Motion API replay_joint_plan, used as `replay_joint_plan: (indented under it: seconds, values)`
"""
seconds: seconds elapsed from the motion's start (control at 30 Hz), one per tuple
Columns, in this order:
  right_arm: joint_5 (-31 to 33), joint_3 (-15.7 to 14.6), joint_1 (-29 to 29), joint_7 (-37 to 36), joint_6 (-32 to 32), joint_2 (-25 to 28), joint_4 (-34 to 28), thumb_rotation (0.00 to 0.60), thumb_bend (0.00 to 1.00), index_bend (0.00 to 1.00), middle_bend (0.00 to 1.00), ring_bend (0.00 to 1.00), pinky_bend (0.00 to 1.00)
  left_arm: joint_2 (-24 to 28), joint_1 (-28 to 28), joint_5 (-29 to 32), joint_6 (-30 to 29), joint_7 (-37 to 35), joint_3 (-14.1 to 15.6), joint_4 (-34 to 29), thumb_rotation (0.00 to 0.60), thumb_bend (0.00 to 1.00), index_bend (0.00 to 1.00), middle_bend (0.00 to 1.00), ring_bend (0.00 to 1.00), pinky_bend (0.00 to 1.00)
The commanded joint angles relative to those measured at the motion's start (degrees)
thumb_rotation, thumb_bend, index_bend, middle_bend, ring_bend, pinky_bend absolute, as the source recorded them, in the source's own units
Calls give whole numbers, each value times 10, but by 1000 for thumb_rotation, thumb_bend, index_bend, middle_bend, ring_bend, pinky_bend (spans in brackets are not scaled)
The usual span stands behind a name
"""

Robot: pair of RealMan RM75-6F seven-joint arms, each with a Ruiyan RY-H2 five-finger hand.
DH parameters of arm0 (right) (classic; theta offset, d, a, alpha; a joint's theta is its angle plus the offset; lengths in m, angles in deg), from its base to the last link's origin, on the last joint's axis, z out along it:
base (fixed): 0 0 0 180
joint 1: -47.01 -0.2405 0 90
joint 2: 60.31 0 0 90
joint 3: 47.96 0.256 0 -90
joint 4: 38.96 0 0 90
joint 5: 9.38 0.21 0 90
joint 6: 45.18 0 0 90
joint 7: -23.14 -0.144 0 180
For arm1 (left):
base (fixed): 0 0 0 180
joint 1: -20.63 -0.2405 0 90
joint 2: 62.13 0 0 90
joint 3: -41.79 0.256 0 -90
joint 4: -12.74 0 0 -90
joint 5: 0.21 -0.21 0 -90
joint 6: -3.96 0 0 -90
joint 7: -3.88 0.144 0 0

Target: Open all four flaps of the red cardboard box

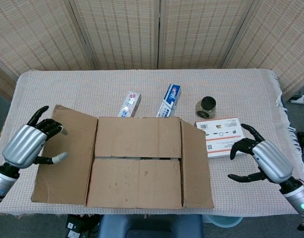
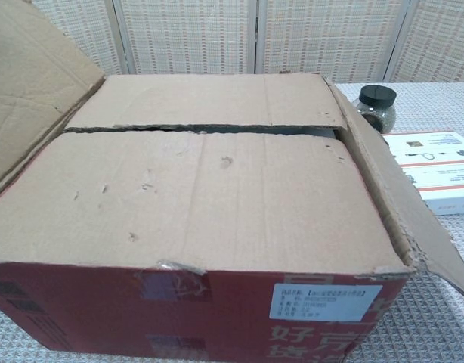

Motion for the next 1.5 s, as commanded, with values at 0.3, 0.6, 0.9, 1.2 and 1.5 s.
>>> replay_joint_plan:
  seconds: [0.3,0.6,0.9,1.2,1.5]
  values:
    - [16,23,-57,95,87,-37,-31,350,0,314,293,315,0,-60,-10,55,22,34,-10,-7,101,221,211,300,251,0]
    - [74,63,-130,188,175,-121,-39,433,1,105,148,204,18,-85,-9,50,37,56,-8,-8,388,253,160,275,247,0]
    - [139,89,-186,304,233,-204,-18,456,2,49,106,165,18,-85,-17,44,35,67,-6,-17,398,253,165,273,246,0]
    - [184,99,-219,394,247,-266,16,469,64,47,106,163,14,-82,-24,34,37,70,-1,-24,398,252,172,267,243,0]
    - [194,97,-232,457,225,-314,53,470,69,48,106,165,14,-82,-28,30,38,65,-2,-21,397,252,173,266,242,0]
